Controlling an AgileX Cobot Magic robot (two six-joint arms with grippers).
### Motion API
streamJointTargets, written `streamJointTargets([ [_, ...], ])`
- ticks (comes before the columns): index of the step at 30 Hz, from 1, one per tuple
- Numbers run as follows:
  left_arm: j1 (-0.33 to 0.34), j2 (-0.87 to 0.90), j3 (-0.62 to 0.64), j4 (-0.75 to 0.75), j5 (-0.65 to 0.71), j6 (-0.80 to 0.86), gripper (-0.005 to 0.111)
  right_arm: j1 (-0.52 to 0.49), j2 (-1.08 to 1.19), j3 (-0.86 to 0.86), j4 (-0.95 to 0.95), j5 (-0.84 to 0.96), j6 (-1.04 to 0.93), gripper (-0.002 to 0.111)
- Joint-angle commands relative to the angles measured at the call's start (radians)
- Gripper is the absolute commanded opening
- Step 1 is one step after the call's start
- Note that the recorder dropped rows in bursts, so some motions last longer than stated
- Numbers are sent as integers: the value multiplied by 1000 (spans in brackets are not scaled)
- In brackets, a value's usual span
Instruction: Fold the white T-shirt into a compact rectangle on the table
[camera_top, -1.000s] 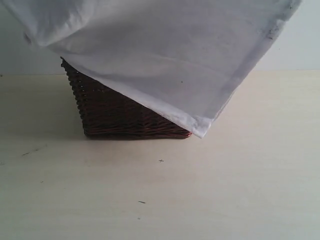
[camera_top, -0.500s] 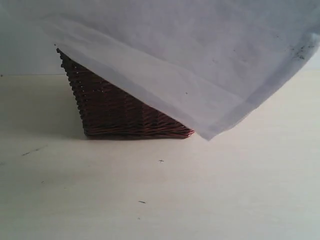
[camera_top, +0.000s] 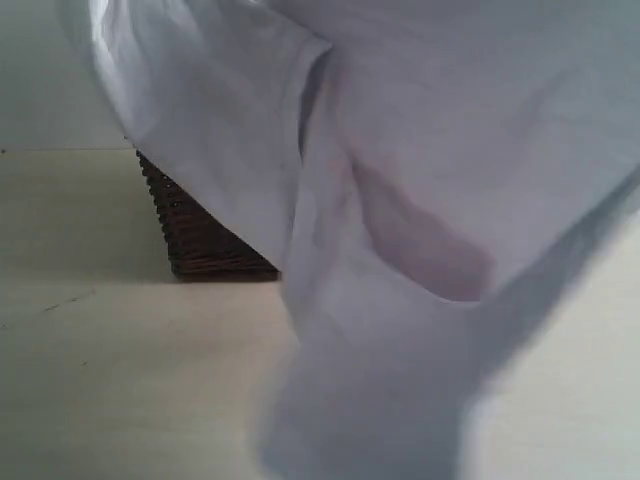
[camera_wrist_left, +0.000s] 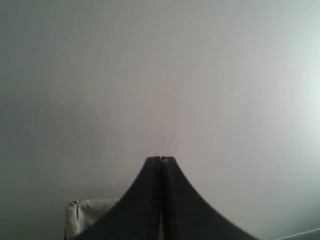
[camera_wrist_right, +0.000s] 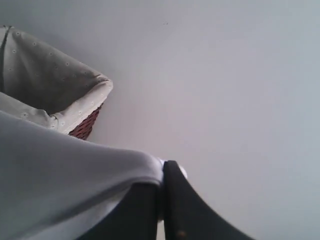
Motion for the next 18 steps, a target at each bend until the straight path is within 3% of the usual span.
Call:
streamJointTargets([
  [1,0,21,20,-9,-7,12,0,-7,-2,-6,46,-12,-9,0],
  [7,0,36,214,-162,-7,90,0,-7,9,-6,212,-12,-106,0],
  [13,0,36,461,-288,-7,122,0,-7,33,-9,235,-12,-106,0],
  [18,0,36,530,-304,-7,154,0,-7,90,-9,430,-55,-199,0],
])
